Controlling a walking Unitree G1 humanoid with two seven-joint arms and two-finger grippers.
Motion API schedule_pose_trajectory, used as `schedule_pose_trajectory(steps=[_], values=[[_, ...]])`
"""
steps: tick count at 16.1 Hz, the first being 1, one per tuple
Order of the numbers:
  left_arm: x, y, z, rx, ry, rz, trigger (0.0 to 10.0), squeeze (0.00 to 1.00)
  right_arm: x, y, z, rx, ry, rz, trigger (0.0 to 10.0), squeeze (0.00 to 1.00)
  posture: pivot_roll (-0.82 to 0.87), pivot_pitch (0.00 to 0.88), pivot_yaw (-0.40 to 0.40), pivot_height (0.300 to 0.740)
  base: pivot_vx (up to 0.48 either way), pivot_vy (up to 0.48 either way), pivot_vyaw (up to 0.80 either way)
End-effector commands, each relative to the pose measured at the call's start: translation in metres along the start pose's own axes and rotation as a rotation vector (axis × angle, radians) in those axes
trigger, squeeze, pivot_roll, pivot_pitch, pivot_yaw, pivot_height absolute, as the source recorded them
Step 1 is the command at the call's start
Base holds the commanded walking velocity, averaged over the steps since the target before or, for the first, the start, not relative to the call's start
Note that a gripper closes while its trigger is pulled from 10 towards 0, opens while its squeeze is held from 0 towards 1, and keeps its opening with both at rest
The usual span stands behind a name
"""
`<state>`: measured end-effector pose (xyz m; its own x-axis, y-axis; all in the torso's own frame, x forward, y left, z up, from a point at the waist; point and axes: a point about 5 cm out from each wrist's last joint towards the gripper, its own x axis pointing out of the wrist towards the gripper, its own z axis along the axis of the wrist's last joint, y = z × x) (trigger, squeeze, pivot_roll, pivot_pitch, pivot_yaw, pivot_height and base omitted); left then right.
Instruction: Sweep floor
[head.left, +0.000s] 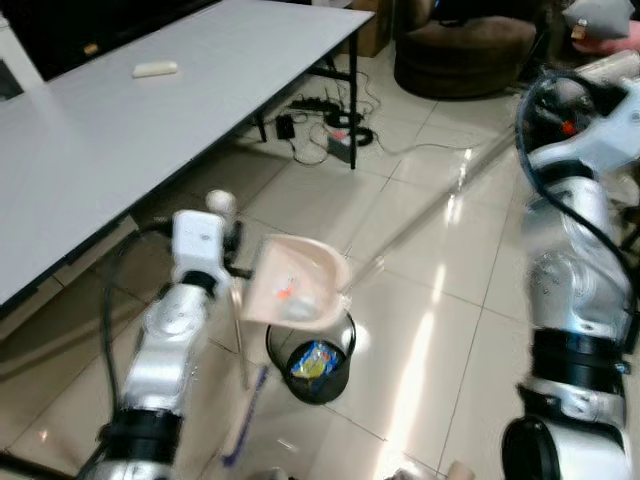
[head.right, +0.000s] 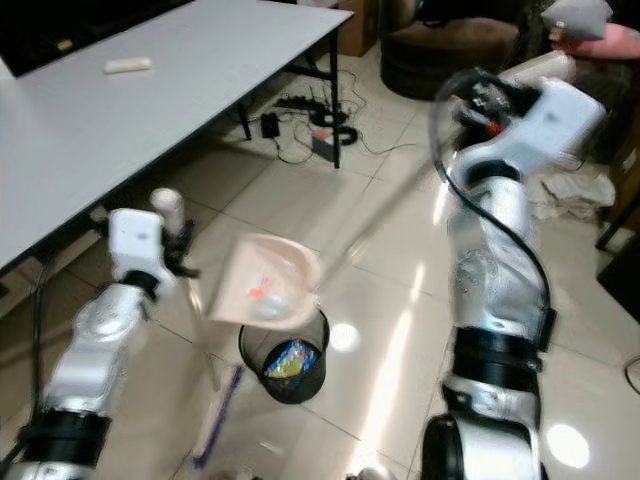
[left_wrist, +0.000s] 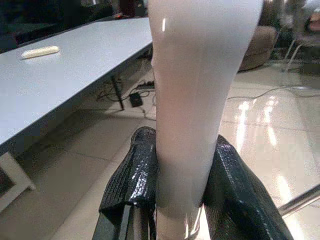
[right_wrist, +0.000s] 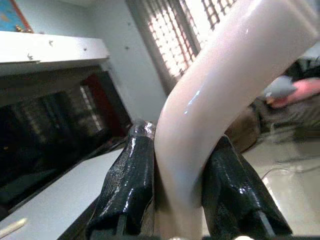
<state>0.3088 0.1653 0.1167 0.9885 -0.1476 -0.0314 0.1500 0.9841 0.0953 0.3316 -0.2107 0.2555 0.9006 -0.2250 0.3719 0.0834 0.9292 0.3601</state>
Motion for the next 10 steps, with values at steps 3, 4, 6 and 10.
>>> schedule_pose_trajectory(steps=[3,4,6,10], values=[[-0.0015,0.0102,0.0071,0.027,-0.021,0.034,10.0,0.00,0.0015,0.0123,0.0109,0.029,-0.055,0.038,10.0,0.00,-0.01,0.050,0.053,0.740,0.000,0.000,0.00],[-0.0022,0.0103,0.0068,0.027,-0.020,0.033,10.0,0.00,0.0014,0.0119,0.0106,0.029,-0.055,0.037,10.0,0.00,0.00,0.055,0.054,0.740,0.000,0.000,0.00],[-0.0047,0.0107,0.0063,0.031,-0.017,0.029,10.0,0.00,0.0007,0.0110,0.0087,0.027,-0.050,0.032,10.0,0.00,0.00,0.061,0.057,0.740,0.000,0.000,0.00],[-0.0071,0.0134,0.0055,0.041,-0.006,0.025,10.0,0.00,0.0008,0.0137,0.0052,0.023,-0.046,0.034,10.0,0.00,0.01,0.072,0.068,0.740,0.000,0.000,0.00]])
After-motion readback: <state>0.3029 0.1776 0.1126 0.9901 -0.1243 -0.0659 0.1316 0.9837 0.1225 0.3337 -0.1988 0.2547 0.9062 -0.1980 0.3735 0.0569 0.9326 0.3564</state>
